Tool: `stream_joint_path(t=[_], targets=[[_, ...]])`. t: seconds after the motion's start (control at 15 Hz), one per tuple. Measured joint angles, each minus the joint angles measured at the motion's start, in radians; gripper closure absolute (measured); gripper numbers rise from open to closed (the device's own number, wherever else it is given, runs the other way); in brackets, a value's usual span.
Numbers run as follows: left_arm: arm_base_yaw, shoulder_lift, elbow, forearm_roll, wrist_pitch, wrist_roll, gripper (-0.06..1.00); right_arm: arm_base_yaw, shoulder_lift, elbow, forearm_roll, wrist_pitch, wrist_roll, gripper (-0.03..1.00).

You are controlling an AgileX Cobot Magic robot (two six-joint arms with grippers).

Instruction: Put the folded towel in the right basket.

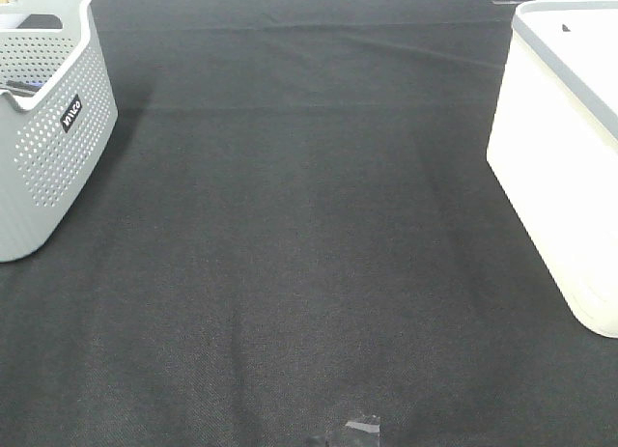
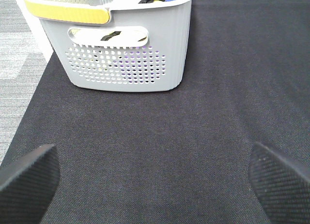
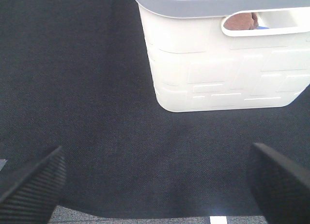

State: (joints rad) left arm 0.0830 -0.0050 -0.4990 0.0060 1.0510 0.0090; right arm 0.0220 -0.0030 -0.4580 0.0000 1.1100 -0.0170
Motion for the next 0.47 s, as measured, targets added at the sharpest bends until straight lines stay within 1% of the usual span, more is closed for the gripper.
stream_joint_path(t=[0.47], targets=[[0.0, 0.0, 0.0, 0.0, 0.0, 0.0, -0.04, 0.0, 0.0, 0.0, 0.0, 0.0, 0.0, 0.0]])
